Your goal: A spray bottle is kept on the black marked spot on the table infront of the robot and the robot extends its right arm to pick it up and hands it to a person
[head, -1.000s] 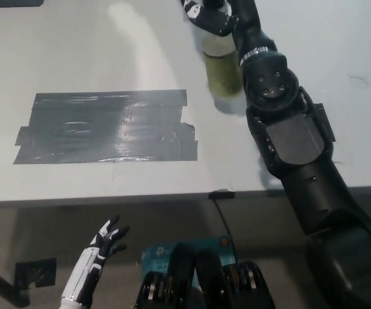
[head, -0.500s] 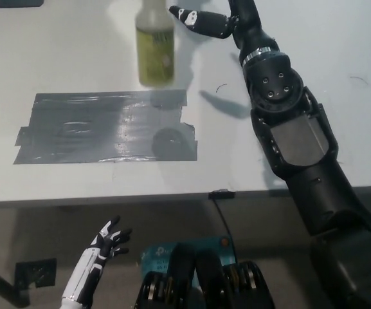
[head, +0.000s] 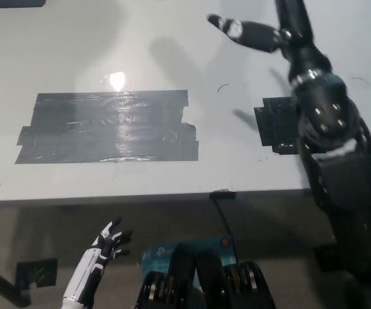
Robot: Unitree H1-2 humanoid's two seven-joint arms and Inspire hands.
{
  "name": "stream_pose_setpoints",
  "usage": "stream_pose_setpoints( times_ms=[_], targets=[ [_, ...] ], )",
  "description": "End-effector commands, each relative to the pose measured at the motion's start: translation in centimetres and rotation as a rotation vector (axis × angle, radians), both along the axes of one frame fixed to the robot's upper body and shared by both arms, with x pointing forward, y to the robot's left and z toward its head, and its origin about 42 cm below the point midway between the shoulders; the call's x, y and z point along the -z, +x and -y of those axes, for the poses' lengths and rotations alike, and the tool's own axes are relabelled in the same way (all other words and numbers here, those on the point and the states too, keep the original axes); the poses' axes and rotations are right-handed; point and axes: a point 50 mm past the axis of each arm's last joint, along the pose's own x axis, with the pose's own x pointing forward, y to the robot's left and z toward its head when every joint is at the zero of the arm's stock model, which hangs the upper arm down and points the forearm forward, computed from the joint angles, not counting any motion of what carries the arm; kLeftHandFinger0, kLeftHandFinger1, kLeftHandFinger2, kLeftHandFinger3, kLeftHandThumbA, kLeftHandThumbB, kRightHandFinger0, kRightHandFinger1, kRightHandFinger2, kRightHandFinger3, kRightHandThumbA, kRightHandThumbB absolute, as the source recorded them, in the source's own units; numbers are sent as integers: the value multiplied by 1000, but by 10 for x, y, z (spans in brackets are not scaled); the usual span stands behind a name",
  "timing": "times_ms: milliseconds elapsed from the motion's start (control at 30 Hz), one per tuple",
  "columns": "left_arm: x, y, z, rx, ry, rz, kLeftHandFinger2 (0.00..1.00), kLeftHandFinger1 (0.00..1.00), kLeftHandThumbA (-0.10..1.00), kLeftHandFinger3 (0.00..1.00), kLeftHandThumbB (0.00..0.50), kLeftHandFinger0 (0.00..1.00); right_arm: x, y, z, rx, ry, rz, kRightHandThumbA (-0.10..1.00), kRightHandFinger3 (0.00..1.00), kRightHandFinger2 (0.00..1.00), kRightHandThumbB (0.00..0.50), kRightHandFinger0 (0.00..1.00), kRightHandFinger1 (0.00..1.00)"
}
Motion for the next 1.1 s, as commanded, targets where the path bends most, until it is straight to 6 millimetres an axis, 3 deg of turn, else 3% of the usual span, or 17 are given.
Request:
stream_pose_setpoints(
  times_ms=[0, 33, 100, 133, 200, 300, 333, 433, 533, 633, 767, 967, 1067],
  targets=[
    [-16, 7, -2, 25, 10, 78, 952, 935, 1000, 1000, 345, 847, -47, -115, 49, -177, 48, 255, 874, 1000, 1000, 496, 1000, 1000],
    [-16, 7, -1, 21, 9, 82, 1000, 992, 1000, 1000, 340, 894, -38, -136, 55, -181, 47, 261, 892, 1000, 1000, 500, 1000, 1000],
    [-15, 7, -1, 14, 2, 83, 1000, 1000, 1000, 1000, 352, 935, -26, -162, 62, -179, 29, 264, 912, 1000, 1000, 492, 1000, 1000],
    [-14, 7, -1, 9, -1, 81, 1000, 1000, 1000, 1000, 366, 1000, -17, -176, 65, -178, 14, 263, 934, 1000, 1000, 498, 1000, 1000],
    [-13, 5, -1, -1, 6, 84, 1000, 1000, 1000, 1000, 366, 1000, 8, -204, 67, -197, 14, 222, 959, 1000, 1000, 469, 1000, 1000],
    [-11, 3, -1, -8, 14, 84, 1000, 1000, 1000, 1000, 368, 1000, 42, -223, 71, -216, 14, 128, 959, 1000, 1000, 464, 1000, 1000],
    [-10, 2, -1, -12, 20, 83, 1000, 1000, 1000, 1000, 367, 1000, 60, -228, 73, -206, 7, 77, 976, 1000, 1000, 485, 1000, 1000],
    [-8, 0, -1, -16, 17, 78, 1000, 1000, 1000, 1000, 370, 1000, 92, -233, 77, -198, 11, -27, 993, 1000, 1000, 484, 1000, 1000],
    [-6, -2, 0, -25, 0, 68, 1000, 1000, 1000, 1000, 386, 1000, 141, -237, 86, -185, 36, -188, 973, 1000, 1000, 483, 1000, 1000],
    [-3, -5, 1, -29, -8, 62, 1000, 1000, 1000, 1000, 380, 1000, 166, -240, 88, -173, 58, -260, 969, 1000, 1000, 470, 1000, 1000],
    [2, -11, 2, -39, -12, 54, 1000, 1000, 1000, 1000, 385, 1000, 215, -245, 88, -162, 120, -421, 945, 1000, 1000, 464, 1000, 1000],
    [5, -14, 2, -51, -22, 40, 1000, 1000, 1000, 1000, 383, 1000, 247, -240, 85, -160, 92, -525, 957, 1000, 1000, 488, 1000, 1000],
    [5, -13, 2, -53, -25, 42, 1000, 1000, 1000, 1000, 375, 1000, 251, -238, 83, -163, 73, -544, 951, 1000, 1000, 490, 1000, 1000]
  ],
)
